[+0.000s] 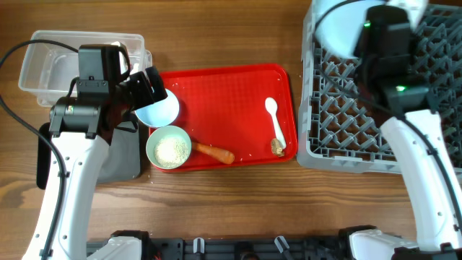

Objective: Sort waste into correct bins and load items into the dishwasher rack
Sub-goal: 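Grasp the light-blue plate rim with the right gripper and lift, then place the light-blue plate upright in the rack's far right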

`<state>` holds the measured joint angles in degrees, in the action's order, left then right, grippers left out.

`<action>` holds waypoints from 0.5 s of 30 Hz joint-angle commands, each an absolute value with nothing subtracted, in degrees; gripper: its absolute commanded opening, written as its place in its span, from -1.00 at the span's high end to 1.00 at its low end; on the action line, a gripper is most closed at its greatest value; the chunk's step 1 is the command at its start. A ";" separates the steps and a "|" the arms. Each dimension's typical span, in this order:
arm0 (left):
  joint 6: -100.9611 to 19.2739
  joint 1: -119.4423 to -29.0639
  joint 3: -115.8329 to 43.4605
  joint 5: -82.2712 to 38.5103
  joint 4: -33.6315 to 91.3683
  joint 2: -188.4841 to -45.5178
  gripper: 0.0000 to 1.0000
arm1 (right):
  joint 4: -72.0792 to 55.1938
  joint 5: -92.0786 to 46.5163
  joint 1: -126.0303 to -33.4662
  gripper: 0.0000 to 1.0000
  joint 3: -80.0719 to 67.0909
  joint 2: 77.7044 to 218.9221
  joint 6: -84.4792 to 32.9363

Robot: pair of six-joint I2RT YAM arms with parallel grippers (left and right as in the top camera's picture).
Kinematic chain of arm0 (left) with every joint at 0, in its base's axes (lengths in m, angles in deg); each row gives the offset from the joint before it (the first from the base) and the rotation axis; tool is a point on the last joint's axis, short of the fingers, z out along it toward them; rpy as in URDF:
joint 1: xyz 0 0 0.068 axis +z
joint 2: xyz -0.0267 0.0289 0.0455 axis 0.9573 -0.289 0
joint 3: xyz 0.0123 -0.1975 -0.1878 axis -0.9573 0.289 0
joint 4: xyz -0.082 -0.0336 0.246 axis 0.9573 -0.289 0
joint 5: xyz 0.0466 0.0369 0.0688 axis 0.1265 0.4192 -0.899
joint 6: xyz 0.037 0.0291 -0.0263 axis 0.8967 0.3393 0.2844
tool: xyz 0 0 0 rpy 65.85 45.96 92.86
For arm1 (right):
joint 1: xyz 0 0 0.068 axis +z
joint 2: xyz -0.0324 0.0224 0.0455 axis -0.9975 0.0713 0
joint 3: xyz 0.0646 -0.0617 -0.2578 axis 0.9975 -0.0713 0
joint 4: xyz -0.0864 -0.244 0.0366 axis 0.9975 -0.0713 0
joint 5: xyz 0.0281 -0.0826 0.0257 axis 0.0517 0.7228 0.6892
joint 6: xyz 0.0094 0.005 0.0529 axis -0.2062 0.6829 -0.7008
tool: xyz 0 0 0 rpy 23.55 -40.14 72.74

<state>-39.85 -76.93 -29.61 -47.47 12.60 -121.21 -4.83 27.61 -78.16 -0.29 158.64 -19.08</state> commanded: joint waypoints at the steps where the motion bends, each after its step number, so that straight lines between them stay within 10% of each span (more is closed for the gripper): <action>1: -39.56 -76.67 -29.83 -47.58 12.60 -121.54 -0.99 | -2.60 48.16 -82.80 0.92 0.19 160.17 -12.29; 15: -39.56 -76.67 -29.83 -47.58 12.40 -121.54 -1.00 | 7.65 44.79 -100.33 0.91 0.19 168.48 -4.33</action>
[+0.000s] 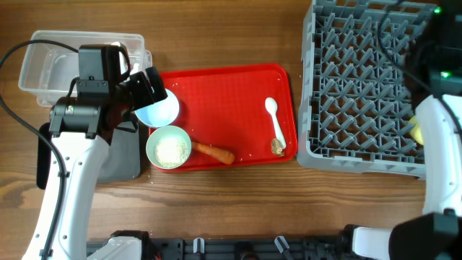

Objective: Sort waste into correct bins and load items into the dishwasher rack
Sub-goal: 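Place the light-blue plate upright in the rack's far right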

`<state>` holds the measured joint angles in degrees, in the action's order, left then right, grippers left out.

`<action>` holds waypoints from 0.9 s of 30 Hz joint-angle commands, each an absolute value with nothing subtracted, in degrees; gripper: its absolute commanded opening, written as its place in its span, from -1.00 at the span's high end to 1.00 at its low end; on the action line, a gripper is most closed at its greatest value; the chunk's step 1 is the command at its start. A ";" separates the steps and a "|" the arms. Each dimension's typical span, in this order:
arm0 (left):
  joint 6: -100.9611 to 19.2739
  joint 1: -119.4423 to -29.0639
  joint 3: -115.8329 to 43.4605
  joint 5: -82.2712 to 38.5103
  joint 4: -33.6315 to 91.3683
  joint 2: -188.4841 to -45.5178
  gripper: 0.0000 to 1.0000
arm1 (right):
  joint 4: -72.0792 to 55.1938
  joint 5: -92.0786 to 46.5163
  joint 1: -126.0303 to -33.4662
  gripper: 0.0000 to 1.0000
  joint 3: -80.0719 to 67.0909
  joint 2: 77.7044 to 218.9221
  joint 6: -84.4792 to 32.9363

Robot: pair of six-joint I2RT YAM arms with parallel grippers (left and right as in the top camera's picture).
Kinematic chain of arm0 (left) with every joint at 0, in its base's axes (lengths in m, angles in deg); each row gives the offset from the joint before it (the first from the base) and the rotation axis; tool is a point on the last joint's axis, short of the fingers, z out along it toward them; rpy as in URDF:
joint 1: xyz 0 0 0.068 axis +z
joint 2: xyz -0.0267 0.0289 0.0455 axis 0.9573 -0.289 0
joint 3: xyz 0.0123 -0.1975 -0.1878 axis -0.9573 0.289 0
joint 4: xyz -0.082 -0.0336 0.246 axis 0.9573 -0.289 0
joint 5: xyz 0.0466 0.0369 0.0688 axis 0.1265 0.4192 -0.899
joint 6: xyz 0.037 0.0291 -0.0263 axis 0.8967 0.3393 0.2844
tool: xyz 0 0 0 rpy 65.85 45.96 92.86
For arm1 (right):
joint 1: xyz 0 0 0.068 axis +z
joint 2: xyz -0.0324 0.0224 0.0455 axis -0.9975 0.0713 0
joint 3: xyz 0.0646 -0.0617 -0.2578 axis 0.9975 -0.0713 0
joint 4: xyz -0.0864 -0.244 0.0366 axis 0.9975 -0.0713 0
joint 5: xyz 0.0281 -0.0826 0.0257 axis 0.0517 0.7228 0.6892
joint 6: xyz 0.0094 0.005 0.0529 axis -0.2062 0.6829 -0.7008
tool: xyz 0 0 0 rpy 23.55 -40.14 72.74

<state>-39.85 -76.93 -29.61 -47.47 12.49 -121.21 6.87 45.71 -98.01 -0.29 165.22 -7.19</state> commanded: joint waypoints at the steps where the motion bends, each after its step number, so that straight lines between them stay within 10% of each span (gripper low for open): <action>1: -39.56 -76.67 -29.83 -47.56 12.31 -121.56 -0.99 | 7.85 44.79 -101.05 0.91 0.19 169.50 -4.31; 21: -39.59 -76.67 -29.83 -47.56 12.18 -121.56 -0.99 | 10.21 28.18 -102.84 0.91 0.19 183.82 -1.44; 27: -39.59 -76.67 -29.83 -47.56 12.18 -121.56 -0.99 | 8.66 25.23 -99.58 -0.10 0.19 183.47 -1.53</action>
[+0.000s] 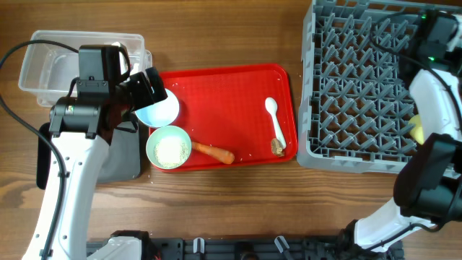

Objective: Sort waste into correct bins and load items into the dishwasher rack
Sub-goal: 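Place the light-blue plate upright in the rack's far right, then grasp the light-blue bowl on the red tray with the right gripper and lift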

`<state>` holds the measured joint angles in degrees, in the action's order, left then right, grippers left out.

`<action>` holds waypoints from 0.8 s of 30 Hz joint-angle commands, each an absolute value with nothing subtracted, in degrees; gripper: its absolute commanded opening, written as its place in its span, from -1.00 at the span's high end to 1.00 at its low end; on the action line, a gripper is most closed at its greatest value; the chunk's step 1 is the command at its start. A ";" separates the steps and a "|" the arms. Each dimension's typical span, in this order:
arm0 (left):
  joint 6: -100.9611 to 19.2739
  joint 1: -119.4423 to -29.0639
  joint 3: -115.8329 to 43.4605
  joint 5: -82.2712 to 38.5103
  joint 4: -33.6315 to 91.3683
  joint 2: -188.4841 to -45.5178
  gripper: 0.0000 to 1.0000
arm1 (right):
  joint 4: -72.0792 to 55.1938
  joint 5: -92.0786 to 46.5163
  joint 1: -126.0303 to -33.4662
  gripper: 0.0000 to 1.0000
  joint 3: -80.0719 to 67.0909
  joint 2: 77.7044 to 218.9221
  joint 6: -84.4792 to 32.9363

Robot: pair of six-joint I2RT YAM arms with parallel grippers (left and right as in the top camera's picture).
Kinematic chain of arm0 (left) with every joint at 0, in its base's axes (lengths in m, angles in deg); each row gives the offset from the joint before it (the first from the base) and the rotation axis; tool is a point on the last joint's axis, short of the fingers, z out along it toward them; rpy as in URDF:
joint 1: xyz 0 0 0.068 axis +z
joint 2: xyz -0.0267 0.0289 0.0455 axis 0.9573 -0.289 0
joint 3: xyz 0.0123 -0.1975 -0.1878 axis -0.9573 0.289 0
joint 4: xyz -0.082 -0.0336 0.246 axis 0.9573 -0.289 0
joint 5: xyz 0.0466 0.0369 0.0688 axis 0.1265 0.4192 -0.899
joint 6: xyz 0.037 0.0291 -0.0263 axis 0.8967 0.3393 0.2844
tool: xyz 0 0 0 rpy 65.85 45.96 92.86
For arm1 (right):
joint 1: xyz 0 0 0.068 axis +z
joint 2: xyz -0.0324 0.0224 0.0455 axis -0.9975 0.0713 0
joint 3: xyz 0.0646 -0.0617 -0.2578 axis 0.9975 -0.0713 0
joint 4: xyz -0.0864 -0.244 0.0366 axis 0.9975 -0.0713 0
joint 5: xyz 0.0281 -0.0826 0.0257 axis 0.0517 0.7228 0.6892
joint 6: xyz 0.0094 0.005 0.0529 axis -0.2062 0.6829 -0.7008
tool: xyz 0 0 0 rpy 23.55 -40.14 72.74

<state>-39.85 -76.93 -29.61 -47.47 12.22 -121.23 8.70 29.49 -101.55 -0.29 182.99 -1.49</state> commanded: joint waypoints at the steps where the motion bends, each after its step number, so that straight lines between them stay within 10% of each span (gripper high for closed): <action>1: -39.59 -76.67 -29.83 -47.58 12.18 -121.56 -1.00 | 8.66 25.23 -99.02 -0.23 0.19 183.14 -1.53; 6: -39.59 -76.67 -29.83 -47.58 12.18 -121.56 -1.00 | 7.31 21.12 -95.58 -0.56 0.21 179.62 -1.31; 24: -39.54 -76.67 -29.83 -47.67 12.09 -121.65 -1.00 | -5.70 -33.26 -66.08 -0.47 0.19 173.61 -16.13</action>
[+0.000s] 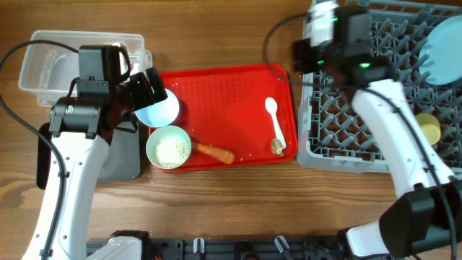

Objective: Sort waste into correct bins and load items into the dishwasher rack
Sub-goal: 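Grasp the light-blue bowl on the red tray with the right gripper and lift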

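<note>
My left gripper is shut on the rim of a light blue bowl, held at the red tray's left edge. On the tray lie a green bowl of rice, a carrot piece and a white spoon with a food scrap at its tip. My right gripper hovers over the grey dishwasher rack's upper left edge, beside the tray; its jaws are hard to make out. A light blue plate and a yellow cup sit in the rack's right side.
A clear plastic container stands at the back left, behind my left arm. A dark grey bin lies under the left arm, next to the tray. The wooden table runs along the front.
My right arm has moved from the rack's far right corner to its upper left edge next to the tray. The light blue plate now shows in the rack's right side. The left arm is unchanged.
At first my right gripper held a light blue plate over the rack's upper left. Then the arm was at the rack's far right edge, and stayed there. Now the plate rests in the rack and the arm is near the tray. The left gripper kept the blue bowl throughout.
</note>
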`<state>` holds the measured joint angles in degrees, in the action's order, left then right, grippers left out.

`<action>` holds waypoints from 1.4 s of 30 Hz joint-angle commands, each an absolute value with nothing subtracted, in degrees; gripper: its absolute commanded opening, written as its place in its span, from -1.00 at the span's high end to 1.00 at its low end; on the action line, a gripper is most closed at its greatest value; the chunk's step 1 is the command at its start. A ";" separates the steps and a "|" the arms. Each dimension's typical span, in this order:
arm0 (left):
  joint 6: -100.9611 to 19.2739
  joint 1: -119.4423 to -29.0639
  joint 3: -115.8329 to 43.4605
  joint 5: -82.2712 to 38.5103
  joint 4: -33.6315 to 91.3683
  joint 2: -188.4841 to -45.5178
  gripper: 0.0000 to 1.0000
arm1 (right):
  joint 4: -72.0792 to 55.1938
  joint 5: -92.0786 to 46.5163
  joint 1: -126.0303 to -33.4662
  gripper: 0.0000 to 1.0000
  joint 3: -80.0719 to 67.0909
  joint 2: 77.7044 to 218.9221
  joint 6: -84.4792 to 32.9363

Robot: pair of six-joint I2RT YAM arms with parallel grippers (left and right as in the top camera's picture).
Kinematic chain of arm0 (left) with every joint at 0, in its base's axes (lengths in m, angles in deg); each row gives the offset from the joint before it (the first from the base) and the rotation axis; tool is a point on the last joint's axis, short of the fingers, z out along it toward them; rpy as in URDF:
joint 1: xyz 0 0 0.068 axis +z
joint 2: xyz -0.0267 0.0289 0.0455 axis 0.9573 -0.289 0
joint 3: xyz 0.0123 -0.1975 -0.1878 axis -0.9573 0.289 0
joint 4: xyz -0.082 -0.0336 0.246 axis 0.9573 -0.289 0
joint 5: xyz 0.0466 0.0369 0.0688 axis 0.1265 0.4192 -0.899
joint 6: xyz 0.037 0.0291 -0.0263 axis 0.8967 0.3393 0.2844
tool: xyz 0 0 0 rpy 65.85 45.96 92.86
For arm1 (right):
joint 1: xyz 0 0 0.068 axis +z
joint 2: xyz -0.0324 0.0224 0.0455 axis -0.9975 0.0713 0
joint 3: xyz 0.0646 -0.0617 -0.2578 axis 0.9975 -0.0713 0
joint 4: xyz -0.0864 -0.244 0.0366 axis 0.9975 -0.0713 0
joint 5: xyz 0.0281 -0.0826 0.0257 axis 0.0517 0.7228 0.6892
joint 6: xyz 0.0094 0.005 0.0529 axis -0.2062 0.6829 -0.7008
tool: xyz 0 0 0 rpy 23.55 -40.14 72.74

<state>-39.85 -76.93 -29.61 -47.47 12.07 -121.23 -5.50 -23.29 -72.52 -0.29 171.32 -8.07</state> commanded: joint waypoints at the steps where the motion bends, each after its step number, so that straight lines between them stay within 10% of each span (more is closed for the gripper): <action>1: -39.54 -76.67 -29.83 -47.89 11.96 -121.65 -1.00 | -5.63 -33.24 -64.42 -0.47 0.19 174.36 -16.79; 20: -48.59 -57.78 -29.83 -52.33 4.16 -121.65 -1.00 | 19.00 -36.65 -43.56 -0.37 0.19 198.49 -39.37; 31: -48.61 -57.22 -29.83 -51.89 3.59 -121.65 -1.00 | 27.44 -35.23 -43.39 0.06 0.21 205.00 -51.39; 42: -48.59 -57.22 -29.83 -51.91 3.59 -121.65 -1.00 | 28.66 -33.70 -43.56 0.91 0.21 205.59 -52.92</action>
